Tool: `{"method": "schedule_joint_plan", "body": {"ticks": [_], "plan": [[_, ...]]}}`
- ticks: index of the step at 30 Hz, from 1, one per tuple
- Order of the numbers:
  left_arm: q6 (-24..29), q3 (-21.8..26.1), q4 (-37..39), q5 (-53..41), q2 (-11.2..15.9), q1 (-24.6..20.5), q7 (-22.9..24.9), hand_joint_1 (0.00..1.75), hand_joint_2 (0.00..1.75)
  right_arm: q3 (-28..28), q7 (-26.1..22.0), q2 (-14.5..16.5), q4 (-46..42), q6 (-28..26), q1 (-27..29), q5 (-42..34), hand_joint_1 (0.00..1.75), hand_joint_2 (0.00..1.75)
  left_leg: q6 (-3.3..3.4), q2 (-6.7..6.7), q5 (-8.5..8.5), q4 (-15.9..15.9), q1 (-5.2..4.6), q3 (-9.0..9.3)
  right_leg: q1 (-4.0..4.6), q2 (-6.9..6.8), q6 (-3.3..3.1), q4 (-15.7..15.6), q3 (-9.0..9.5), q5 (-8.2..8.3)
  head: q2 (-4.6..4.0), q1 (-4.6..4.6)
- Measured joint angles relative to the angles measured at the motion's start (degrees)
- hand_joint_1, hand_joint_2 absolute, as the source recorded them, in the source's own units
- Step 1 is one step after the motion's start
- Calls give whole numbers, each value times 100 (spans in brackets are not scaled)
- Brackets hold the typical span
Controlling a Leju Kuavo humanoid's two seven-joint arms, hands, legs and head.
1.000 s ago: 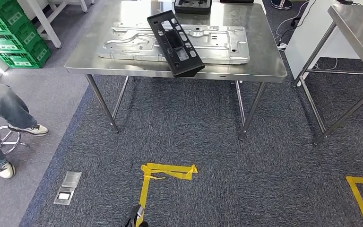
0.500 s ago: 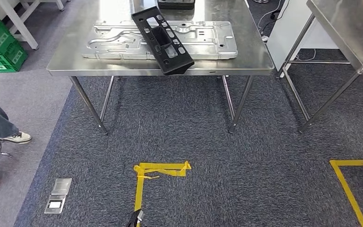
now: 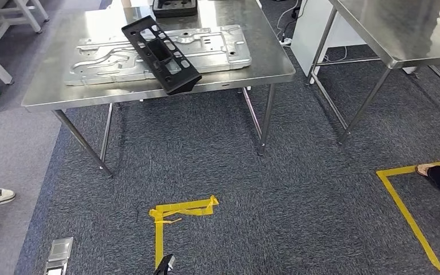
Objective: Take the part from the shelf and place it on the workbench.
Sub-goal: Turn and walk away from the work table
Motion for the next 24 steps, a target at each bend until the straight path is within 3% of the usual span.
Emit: {"method": "schedule_joint_plan", "body": {"ticks": [2,3,4,5,6,9,11,14,16,18,19,20,21,22,24], "plan": [[-9,-15,-1,-3,12,-20,7,0,0,0,7,4,1,14,1,0,0,0,-45,-220,-397,681,24,-280,-6,82,-37,-14,-10,26,0,-20],[-14,-21,-1,-3,15,-39,11,0,0,0,10,5,1,21,3,0,0,0,-53,-268,-582,1093,31,-451,-3,127,-44,-13,-18,30,0,-24],[-15,-27,-1,-3,17,-57,15,0,0,0,15,7,2,27,8,0,0,0,-56,-287,-674,1393,34,-569,0,175,-47,-12,-20,32,0,-23],[-13,-33,-1,-4,17,-68,14,0,0,0,20,8,3,31,13,0,0,0,-52,-294,-648,1497,34,-600,2,228,-47,-10,-18,33,0,-23],[-8,-38,0,-9,19,-69,4,0,0,0,25,8,4,31,16,0,0,0,-40,-308,-503,1363,34,-531,4,286,-44,-7,-12,35,0,-23],[23,-44,15,-77,38,-43,-105,0,0,0,34,21,5,33,13,6,0,0,47,-512,107,232,34,-65,10,437,-12,14,-25,50,0,-26],[39,-58,16,-146,53,-47,-280,0,0,0,51,32,7,42,20,19,0,0,102,-610,206,-164,23,51,8,492,48,33,-79,75,0,-28],[46,-87,-17,-233,72,-94,-677,0,0,2,61,29,9,55,38,34,0,0,182,-571,236,-245,21,58,-10,483,155,61,-130,72,0,-31],[59,-96,-42,-330,89,-130,-898,0,0,5,61,9,9,68,27,35,0,0,236,-520,286,-280,40,65,-4,335,208,467,-312,-173,0,-4],[81,-110,-78,-477,109,-164,-1028,0,0,8,60,-12,9,107,14,35,0,0,257,-462,297,-274,31,40,-1,210,242,1283,-693,-567,0,21],[92,-121,-96,-571,117,-179,-1060,0,0,9,59,-15,9,131,14,35,0,0,259,-435,297,-270,27,29,-1,194,251,1640,-863,-694,0,23],[101,-139,-116,-688,126,-195,-1065,0,0,11,58,-16,9,152,17,35,0,0,258,-411,297,-265,25,23,-1,188,253,1815,-943,-717,0,23],[106,-170,-136,-834,134,-211,-1038,0,0,12,55,-23,8,175,20,38,0,0,255,-389,295,-258,24,21,-1,183,248,1754,-906,-629,0,24],[108,-209,-155,-992,139,-227,-986,0,0,13,52,-35,8,199,20,42,0,0,247,-373,290,-249,24,24,-1,172,238,1462,-752,-457,0,24],[98,-298,-197,-1293,155,-265,-842,0,0,15,44,-72,7,245,7,62,0,0,206,-350,259,-212,4,19,1,113,200,610,-310,-116,0,30]]}}
